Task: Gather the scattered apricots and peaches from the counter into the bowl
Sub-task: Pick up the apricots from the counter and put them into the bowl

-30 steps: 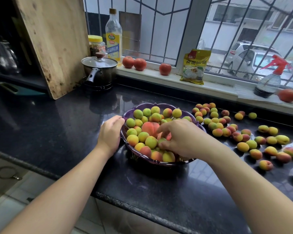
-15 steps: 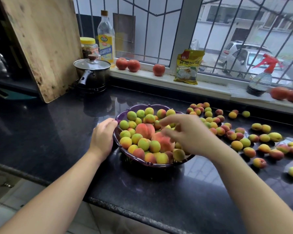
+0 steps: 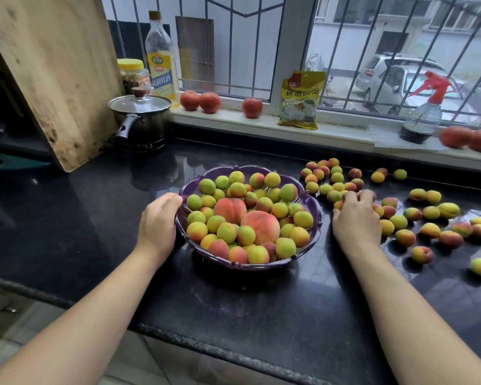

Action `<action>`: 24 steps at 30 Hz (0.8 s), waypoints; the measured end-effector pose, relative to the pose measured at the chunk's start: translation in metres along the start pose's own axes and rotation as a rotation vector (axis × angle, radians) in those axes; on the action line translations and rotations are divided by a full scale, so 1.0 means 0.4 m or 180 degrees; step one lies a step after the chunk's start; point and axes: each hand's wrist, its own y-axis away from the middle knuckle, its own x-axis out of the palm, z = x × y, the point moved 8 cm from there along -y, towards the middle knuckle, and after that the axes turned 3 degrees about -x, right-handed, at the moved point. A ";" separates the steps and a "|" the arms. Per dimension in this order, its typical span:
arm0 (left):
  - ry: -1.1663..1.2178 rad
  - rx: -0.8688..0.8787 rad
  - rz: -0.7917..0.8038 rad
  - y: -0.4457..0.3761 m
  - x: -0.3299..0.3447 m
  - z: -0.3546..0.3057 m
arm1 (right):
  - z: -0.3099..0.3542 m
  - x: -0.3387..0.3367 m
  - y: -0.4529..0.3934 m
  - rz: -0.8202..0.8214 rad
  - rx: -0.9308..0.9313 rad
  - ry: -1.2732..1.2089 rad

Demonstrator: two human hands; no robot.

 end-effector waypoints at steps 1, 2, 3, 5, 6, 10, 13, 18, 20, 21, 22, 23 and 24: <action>0.0008 -0.0004 0.0003 0.000 0.001 -0.001 | 0.003 -0.001 0.000 -0.0034 -0.0036 -0.0007; 0.0010 -0.0013 0.0006 0.000 0.001 -0.002 | 0.006 -0.004 0.000 -0.0077 -0.0082 -0.0007; 0.0014 -0.0021 0.0007 0.000 0.002 -0.002 | 0.010 -0.008 0.000 -0.0117 -0.0118 -0.0020; 0.0026 -0.0020 0.0011 0.000 0.002 -0.003 | 0.013 -0.016 0.001 -0.0185 -0.0132 -0.0101; 0.0031 -0.0015 0.0007 0.000 0.001 -0.002 | 0.013 -0.022 0.002 -0.0226 -0.0122 -0.0178; -0.0019 0.0021 -0.0016 0.000 -0.001 -0.002 | -0.009 -0.055 0.002 -0.0447 0.0061 -0.1011; -0.0004 0.0002 -0.0024 -0.002 -0.001 0.001 | -0.023 -0.070 0.010 -0.0416 0.0144 -0.1581; 0.0010 0.0020 0.0001 -0.006 0.000 0.005 | 0.003 -0.113 0.012 -0.0282 -0.0021 -0.2030; -0.0005 0.0060 0.0018 -0.010 0.002 0.006 | 0.037 -0.135 0.018 -0.0032 -0.0272 -0.2350; -0.0016 0.0073 0.0006 -0.013 0.000 0.007 | 0.070 -0.145 0.024 0.0196 -0.0452 -0.2512; -0.0031 0.0076 -0.0002 -0.014 -0.001 0.007 | 0.113 -0.154 0.031 0.0487 -0.0658 -0.2611; -0.0048 0.0065 -0.0001 -0.016 0.002 0.006 | 0.159 -0.161 0.037 0.0787 -0.0874 -0.2608; -0.0057 0.0055 0.0003 -0.017 0.002 0.006 | 0.211 -0.167 0.044 0.1058 -0.1090 -0.2484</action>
